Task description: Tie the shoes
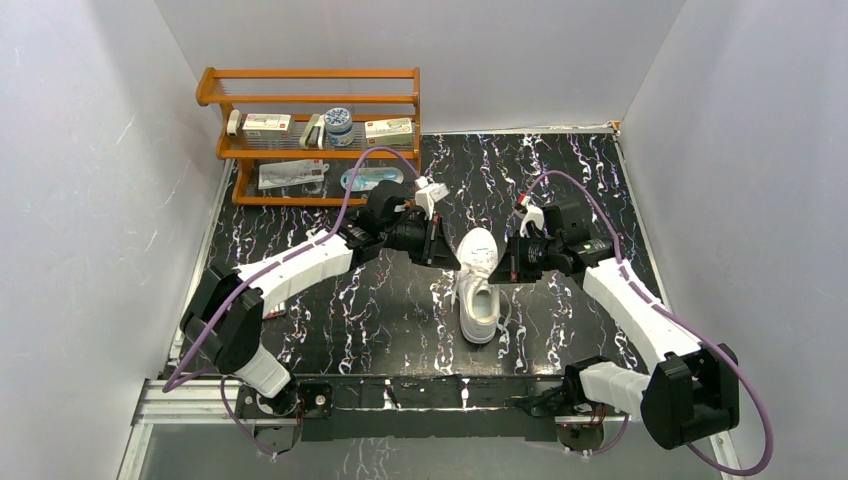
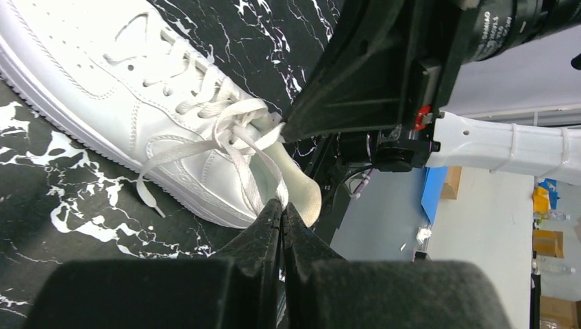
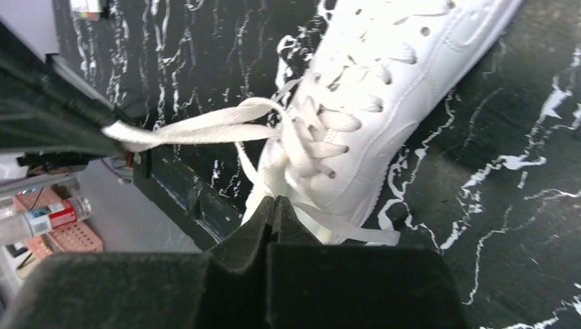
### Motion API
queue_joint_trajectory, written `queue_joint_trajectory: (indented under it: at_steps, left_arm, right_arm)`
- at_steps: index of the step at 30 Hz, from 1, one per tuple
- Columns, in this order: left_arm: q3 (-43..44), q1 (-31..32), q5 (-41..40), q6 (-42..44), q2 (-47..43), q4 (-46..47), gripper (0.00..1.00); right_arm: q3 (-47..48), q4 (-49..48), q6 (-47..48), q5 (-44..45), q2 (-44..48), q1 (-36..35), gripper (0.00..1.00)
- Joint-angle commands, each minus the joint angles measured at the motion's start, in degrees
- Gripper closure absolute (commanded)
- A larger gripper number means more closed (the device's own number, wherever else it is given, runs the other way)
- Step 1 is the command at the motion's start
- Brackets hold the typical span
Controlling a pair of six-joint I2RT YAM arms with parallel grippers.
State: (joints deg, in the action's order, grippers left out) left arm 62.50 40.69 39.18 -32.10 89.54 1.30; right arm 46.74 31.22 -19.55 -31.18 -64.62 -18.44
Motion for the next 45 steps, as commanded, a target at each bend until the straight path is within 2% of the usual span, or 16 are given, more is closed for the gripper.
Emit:
queue_joint_trajectory:
  at_steps: [1, 7, 14, 16, 19, 21, 23, 24, 30, 32, 37, 42, 45]
  left_arm:
    - [0.78, 0.88, 0.10, -0.97, -2.35, 0.44, 1.00]
    - [-1.04, 0.97, -0.67, -2.17, -3.73, -0.56, 1.00]
    - [-4.70, 2.96, 1.38, -1.01, -4.35, -5.20, 1.00]
    - [-6.29, 4.65, 1.85, -0.51, -4.05, -5.74, 1.00]
    - [-7.64, 6.37, 1.77, 0.20, -2.78, -5.96, 1.00]
    - [-7.12, 7.48, 2.09, 0.84, -0.07, -5.96, 1.00]
    - [-6.65, 7.65, -0.85, 1.84, -1.13, -6.24, 1.00]
    - [-6.69, 7.72, -1.94, 2.21, -1.89, -6.66, 0.98]
    - [-3.67, 7.57, -7.58, 6.84, -6.13, -14.65, 0.65]
    - [-1.90, 7.50, -9.81, 8.42, -7.69, -18.63, 0.61]
    - [4.04, 5.30, -8.66, 9.95, -7.17, -18.57, 0.52]
    - [10.65, 1.33, -2.27, 8.95, 3.74, -10.02, 0.50]
    - [15.30, 1.06, 2.09, 10.34, 10.89, -8.30, 0.52]
  right_arm:
    - [1.30, 0.27, 0.06, 4.78, -0.35, 0.07, 1.00]
    - [4.26, 5.45, -3.71, -5.06, -0.14, 0.05, 1.00]
    - [4.56, 7.86, -10.67, 0.11, -2.51, 0.07, 1.00]
    - [6.54, 10.80, -11.93, 5.31, -3.40, 0.07, 1.00]
    - [4.63, 9.80, -13.73, 9.42, -1.00, 0.07, 1.00]
    - [3.69, 7.50, -12.77, 6.96, -0.20, 0.07, 1.00]
    - [4.50, 8.55, -9.32, 3.76, -1.12, 0.07, 1.00]
    - [4.66, 9.13, -8.23, 3.11, -1.52, 0.07, 1.00]
    - [3.31, 10.24, -4.47, -0.17, -2.26, 0.07, 1.00]
    - [2.81, 10.47, -3.43, -0.33, -2.30, 0.07, 1.00]
    - [2.76, 10.53, -1.90, -0.18, -2.53, 0.07, 1.00]
    - [2.80, 9.89, -2.80, 0.08, -2.48, 0.07, 1.00]
    - [2.83, 9.72, -3.56, 0.09, -2.29, 0.07, 1.00]
